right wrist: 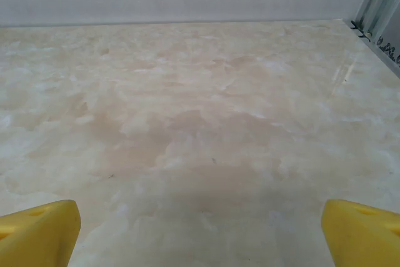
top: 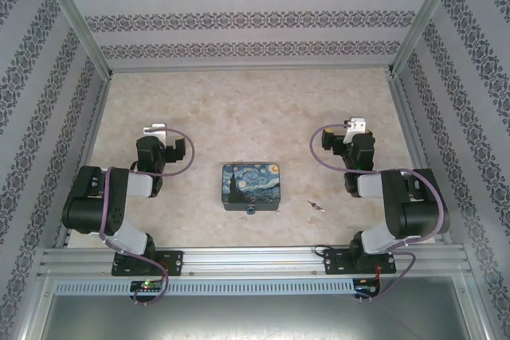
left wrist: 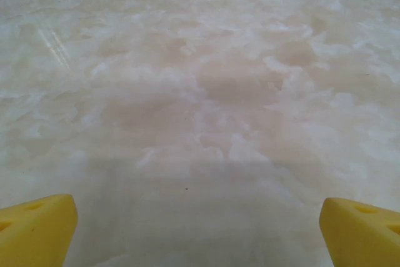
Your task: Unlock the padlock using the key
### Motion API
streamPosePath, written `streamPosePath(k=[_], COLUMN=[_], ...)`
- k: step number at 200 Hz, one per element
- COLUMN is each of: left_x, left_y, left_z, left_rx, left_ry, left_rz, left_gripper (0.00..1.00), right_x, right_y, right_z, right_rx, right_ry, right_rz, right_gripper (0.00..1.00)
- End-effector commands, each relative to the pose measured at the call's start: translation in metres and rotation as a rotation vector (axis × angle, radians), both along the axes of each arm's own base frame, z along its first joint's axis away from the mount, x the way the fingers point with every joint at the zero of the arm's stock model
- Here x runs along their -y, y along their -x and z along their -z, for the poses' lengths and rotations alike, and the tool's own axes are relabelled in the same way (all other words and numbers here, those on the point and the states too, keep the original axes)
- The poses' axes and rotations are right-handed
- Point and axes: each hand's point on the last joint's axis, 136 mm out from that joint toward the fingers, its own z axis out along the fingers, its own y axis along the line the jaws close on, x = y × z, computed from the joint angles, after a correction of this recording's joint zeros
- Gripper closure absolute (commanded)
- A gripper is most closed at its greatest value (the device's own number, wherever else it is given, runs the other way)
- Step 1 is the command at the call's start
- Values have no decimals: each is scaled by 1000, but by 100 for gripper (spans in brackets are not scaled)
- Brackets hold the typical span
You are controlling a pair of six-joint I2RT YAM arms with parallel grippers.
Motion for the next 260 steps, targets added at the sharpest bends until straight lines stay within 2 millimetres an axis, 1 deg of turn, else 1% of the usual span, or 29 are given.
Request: streamPosePath(k=[1, 181, 231, 246, 260], left_x=[-4, -4, -4, 1, 2], left_y=[-6, -6, -7, -8, -11], left_z=[-15, -16, -16, -17, -29], left_rx=[59, 60, 57, 51, 21], left_ry=[-5, -5, -2, 0, -1], left_rz=[-15, -15, -11, 21, 21], left_gripper=[0, 1, 0, 0, 0], right_x=[0, 0, 1, 4, 14], right_y=[-3, -4, -3, -3, -1], right_z=[-8, -8, -8, -12, -26], right_rx=[30, 28, 28, 42, 41], right_ry=[8, 5, -26, -22, -21], right_rz=[-19, -18, -34, -13, 44], right_gripper=[2, 2, 2, 2, 2])
